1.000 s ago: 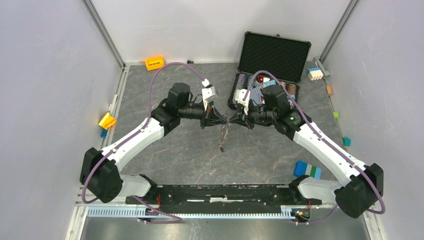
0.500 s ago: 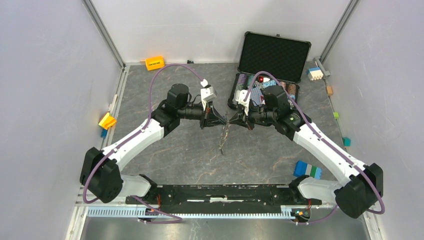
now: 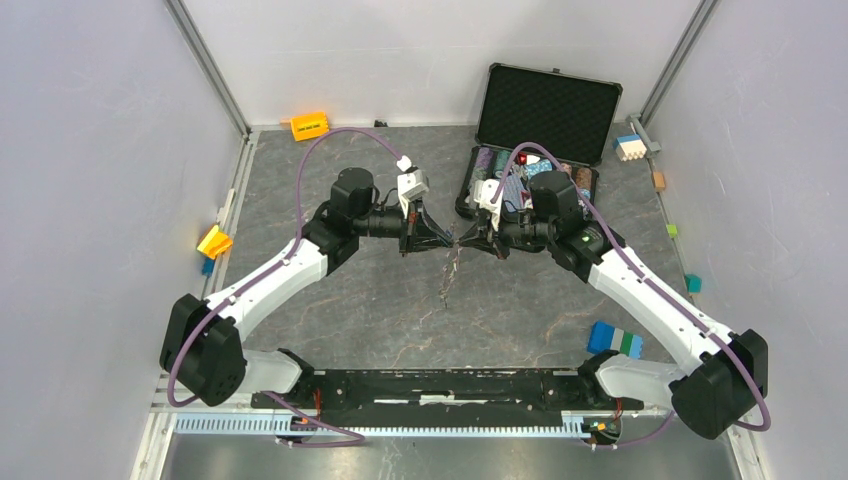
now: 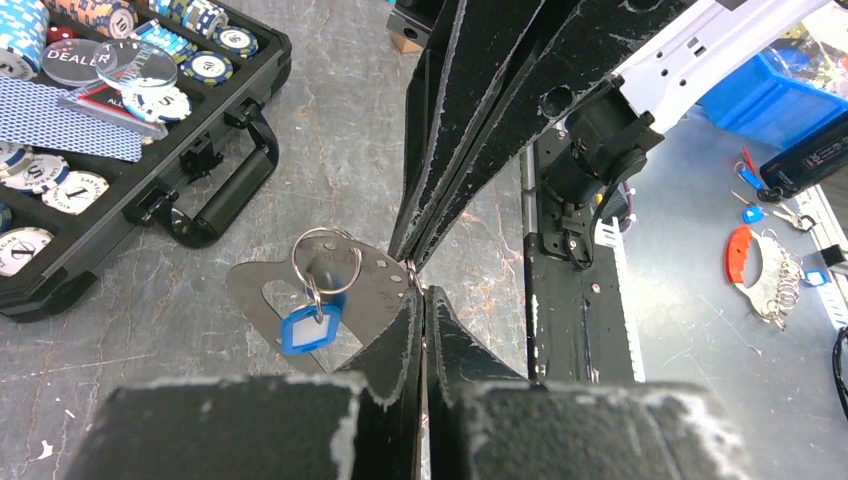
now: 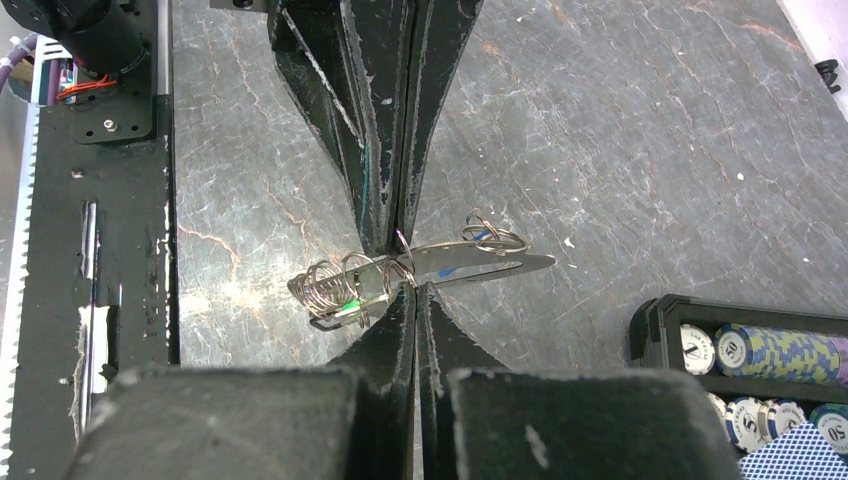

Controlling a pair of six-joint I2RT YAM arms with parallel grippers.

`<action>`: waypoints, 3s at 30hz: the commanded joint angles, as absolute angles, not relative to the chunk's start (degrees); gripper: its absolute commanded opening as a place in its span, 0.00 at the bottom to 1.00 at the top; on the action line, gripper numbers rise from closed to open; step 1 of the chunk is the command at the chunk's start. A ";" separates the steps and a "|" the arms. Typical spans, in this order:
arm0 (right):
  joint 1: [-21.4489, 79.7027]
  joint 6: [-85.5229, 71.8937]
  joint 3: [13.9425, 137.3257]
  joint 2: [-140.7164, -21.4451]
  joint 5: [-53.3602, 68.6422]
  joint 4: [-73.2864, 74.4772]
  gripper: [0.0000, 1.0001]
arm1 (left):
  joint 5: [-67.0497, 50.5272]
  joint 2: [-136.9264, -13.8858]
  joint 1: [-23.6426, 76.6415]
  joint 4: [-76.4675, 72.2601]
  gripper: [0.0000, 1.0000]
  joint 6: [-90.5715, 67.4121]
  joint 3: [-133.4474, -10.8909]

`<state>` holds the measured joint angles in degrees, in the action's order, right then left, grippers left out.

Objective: Put the keys on the keyring

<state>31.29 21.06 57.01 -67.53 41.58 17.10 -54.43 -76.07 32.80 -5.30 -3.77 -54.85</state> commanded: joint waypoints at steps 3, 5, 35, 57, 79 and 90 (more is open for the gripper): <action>30.67 21.10 55.70 -67.32 40.70 17.72 0.00 | -59.76 -73.74 32.70 -13.44 0.02 -6.55 -55.11; 30.66 21.14 55.56 -67.28 40.94 17.68 0.00 | -59.90 -73.72 32.72 -13.86 0.02 -6.85 -55.02; 28.44 22.12 55.24 -66.88 54.71 18.34 0.00 | -64.70 -73.52 31.83 -26.81 0.02 -12.70 -49.88; 26.66 20.72 54.48 -66.21 54.43 18.03 0.00 | -68.29 -73.84 31.73 -32.26 0.02 -13.24 -48.08; 27.95 22.24 53.13 -67.33 56.01 18.73 0.00 | -68.61 -74.76 31.74 -37.70 0.02 -15.80 -47.29; 28.02 23.11 53.17 -66.81 59.15 18.77 0.00 | -65.24 -74.91 31.56 -37.88 0.02 -15.90 -46.46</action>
<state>28.03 21.87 54.15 -66.81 58.92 16.75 -65.95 -76.03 31.83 -31.88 -13.87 -46.37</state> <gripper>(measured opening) 0.004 0.032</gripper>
